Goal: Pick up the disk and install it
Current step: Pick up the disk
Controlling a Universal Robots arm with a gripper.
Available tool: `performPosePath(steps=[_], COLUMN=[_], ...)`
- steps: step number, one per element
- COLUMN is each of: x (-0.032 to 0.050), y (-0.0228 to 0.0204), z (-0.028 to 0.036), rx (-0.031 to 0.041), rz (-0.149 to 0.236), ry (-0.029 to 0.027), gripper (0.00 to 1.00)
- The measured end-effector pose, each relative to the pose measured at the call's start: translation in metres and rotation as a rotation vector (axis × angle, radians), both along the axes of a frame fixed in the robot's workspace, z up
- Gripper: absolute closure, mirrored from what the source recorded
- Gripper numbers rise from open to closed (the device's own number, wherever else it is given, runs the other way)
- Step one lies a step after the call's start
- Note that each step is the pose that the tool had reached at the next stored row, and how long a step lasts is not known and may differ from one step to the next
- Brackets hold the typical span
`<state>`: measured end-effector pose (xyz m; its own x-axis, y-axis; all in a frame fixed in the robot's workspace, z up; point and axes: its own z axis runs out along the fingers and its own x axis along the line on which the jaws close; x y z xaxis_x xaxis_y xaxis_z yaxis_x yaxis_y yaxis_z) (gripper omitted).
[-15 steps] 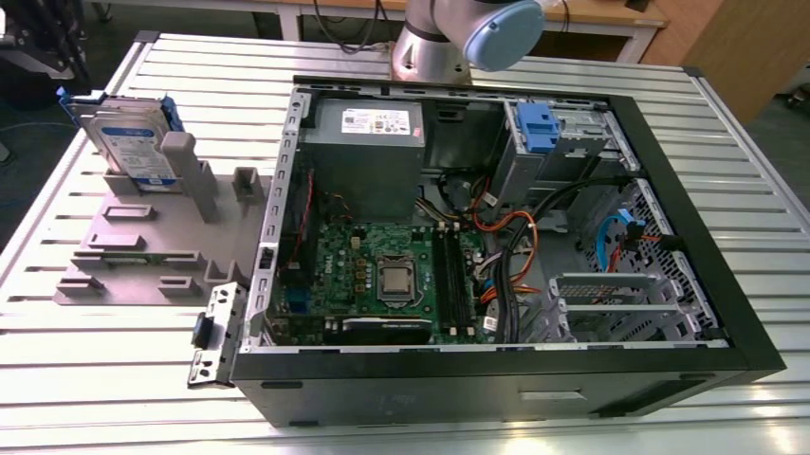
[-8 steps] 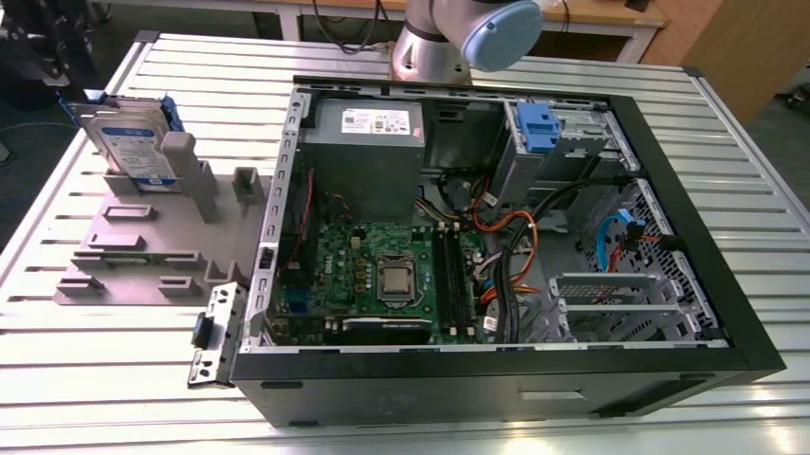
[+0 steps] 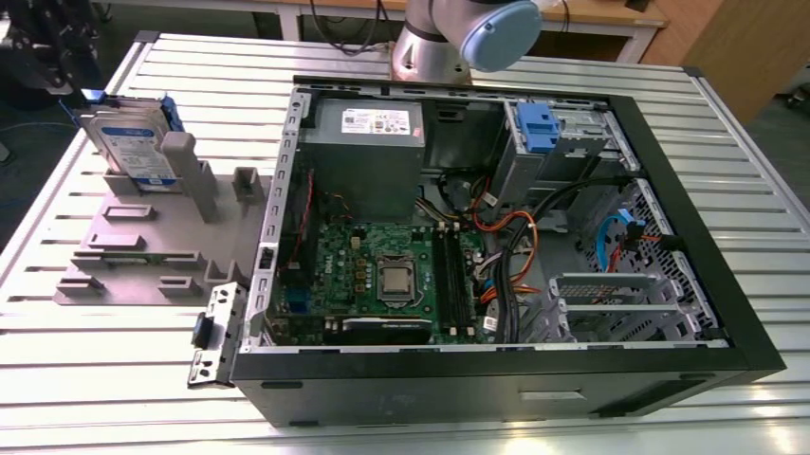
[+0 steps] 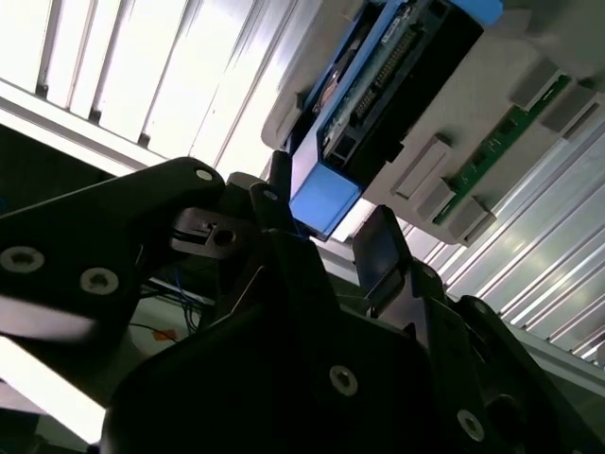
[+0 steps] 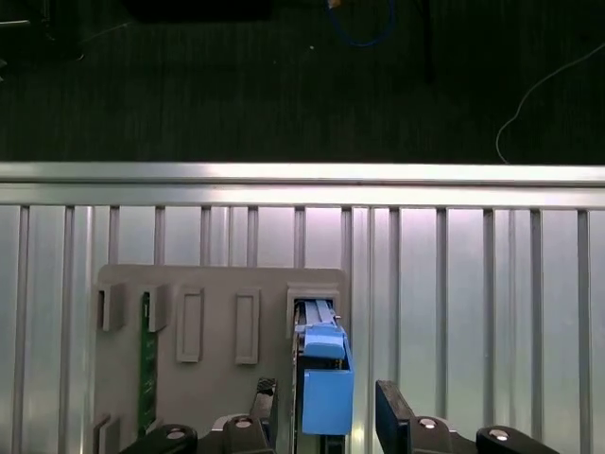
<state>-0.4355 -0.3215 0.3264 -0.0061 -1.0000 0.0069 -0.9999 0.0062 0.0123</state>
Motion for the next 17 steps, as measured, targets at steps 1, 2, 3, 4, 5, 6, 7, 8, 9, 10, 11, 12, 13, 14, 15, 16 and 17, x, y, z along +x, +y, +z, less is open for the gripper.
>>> performPosePath(steps=[1,2,3,4,5,6,7,8,9,10,11,12,13,14,15,16,17], x=[-0.0005,-0.0013,-0.0022,-0.0030,-0.0039,-0.0050,-0.0058,-0.0063,-0.0066,-0.0067,-0.0067,-0.0067,-0.0068,-0.0068,-0.0068,-0.0068,-0.0068], y=[0.0001,0.0002,0.0002,0.0001,0.0002,0.0002,0.0002,0.0001,0.0001,0.0001,0.0002,0.0002,0.0002,0.0002,0.0002,0.0002,0.0002], z=[-0.0018,-0.0036,-0.0055,-0.0074,-0.0091,-0.0108,-0.0127,-0.0145,-0.0163,-0.0183,-0.0201,-0.0219,-0.0236,-0.0254,-0.0272,-0.0287,-0.0301], rx=[0.0000,0.0000,0.0001,0.0002,0.0002,0.0002,0.0001,0.0002,0.0002,0.0002,0.0002,0.0002,0.0002,0.0002,0.0002,0.0002,0.0001], rz=[-0.001,-0.001,-0.001,-0.001,-0.001,-0.001,-0.001,-0.001,-0.002,-0.003,-0.006,-0.008,-0.010,-0.011,-0.011,-0.011,-0.012], ry=[0.0000,-0.0001,-0.0001,-0.0002,0.0000,0.0001,0.0000,0.0000,-0.0001,-0.0001,-0.0002,-0.0002,-0.0003,-0.0005,-0.0012,-0.0024,-0.0040], gripper=[0.47,0.47,0.47,0.47,0.47,0.47,0.47,0.47,0.47,0.47,0.47,0.47,0.47,0.47,0.47,0.47,0.47])
